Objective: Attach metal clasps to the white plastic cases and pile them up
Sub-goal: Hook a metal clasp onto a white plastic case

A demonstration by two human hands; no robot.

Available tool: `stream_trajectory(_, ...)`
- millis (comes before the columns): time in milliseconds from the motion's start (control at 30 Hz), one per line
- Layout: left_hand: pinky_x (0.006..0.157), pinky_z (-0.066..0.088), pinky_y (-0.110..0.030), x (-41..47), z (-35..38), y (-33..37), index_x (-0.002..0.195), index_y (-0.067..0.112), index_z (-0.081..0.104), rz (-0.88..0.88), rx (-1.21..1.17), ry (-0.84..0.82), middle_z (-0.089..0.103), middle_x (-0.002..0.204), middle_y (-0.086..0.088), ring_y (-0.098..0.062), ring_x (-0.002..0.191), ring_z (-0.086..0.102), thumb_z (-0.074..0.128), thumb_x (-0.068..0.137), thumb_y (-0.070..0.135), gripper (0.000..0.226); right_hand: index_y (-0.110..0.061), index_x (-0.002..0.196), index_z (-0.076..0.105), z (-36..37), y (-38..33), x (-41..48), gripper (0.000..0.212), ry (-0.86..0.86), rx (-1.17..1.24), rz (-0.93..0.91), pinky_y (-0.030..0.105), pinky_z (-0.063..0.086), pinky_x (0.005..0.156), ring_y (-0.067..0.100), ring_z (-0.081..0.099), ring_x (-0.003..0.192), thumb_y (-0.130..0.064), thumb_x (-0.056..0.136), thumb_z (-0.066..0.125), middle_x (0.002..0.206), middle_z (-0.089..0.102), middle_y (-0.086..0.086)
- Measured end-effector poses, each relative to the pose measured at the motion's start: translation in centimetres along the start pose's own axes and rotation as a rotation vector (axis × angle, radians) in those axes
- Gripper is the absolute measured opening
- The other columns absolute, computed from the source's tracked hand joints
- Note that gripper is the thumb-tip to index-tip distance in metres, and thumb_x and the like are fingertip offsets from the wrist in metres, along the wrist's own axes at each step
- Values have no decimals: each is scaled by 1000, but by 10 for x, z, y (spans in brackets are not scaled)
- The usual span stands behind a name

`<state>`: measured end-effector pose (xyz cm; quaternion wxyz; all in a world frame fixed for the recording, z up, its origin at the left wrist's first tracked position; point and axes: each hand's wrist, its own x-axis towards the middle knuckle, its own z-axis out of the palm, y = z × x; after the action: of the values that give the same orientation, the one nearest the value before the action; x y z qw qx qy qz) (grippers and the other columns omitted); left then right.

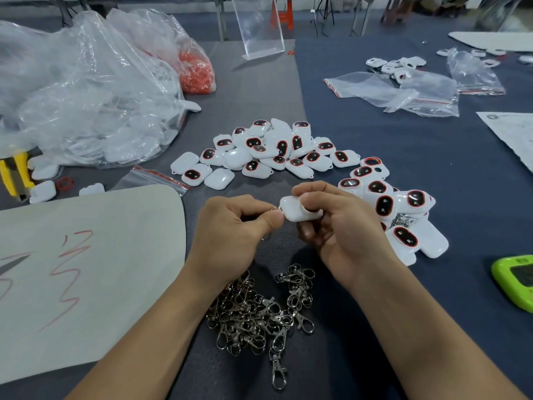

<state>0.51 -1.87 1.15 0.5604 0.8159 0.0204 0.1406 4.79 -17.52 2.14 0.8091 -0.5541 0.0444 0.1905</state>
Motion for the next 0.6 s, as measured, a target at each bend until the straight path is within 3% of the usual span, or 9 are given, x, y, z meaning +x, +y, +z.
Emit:
stream_trajectory(100, 61, 42, -31, -4, 0, 1, 72, 16, 79, 183, 366, -15, 61, 65, 4, -12, 63, 56, 78, 84, 18, 12, -19, 70, 74, 3, 5, 0, 29, 89, -187, -183, 22, 34, 41, 13, 44, 41, 4, 83, 62, 61, 63, 3)
stream_trajectory(200, 63, 41, -37, -4, -1, 2, 73, 11, 74, 372, 684, -114, 56, 67, 0, -21, 66, 51, 62, 81, 23, 19, -26, 77, 73, 5, 15, -6, 18, 119, -719, -556, 15, 38, 45, 5, 49, 45, -8, 80, 68, 57, 62, -8)
stream_trajectory(267, 64, 45, -41, -5, -1, 1, 75, 10, 72, 390, 736, -132, 58, 71, -2, -24, 69, 53, 59, 81, 22, 20, -30, 81, 73, 4, 18, -7, 17, 117, -894, -682, 9, 36, 48, 4, 54, 49, -14, 80, 69, 60, 63, -11)
stream_trajectory(333, 68, 47, -34, -6, 0, 0, 82, 15, 77, 310, 636, -71, 63, 74, 3, -18, 72, 56, 67, 89, 26, 16, -29, 79, 75, 3, 13, -4, 19, 139, -725, -594, 14, 39, 48, 4, 51, 48, -11, 80, 69, 61, 65, -8)
stream_trajectory(433, 62, 43, -13, -1, 2, -1, 84, 27, 80, 33, 228, -1, 70, 72, 10, -3, 66, 60, 81, 82, 24, 3, -19, 77, 77, 3, 2, 0, 26, 121, -224, -198, 21, 37, 40, 12, 48, 42, -1, 87, 61, 64, 67, 3)
stream_trajectory(500, 63, 46, -11, 3, 4, 0, 80, 27, 81, -54, 22, -27, 74, 70, 8, 0, 64, 63, 80, 84, 18, 10, -14, 79, 76, 4, -1, 1, 30, 94, 9, -4, 20, 33, 36, 13, 47, 40, 2, 91, 55, 62, 66, 6)
stream_trajectory(600, 68, 50, -17, 4, 6, 3, 82, 19, 82, -113, -186, -95, 76, 75, -3, -5, 69, 63, 76, 87, 10, 12, -6, 86, 73, 6, 0, 0, 25, 81, 172, 96, 19, 31, 35, 12, 45, 40, 2, 93, 50, 62, 64, 7)
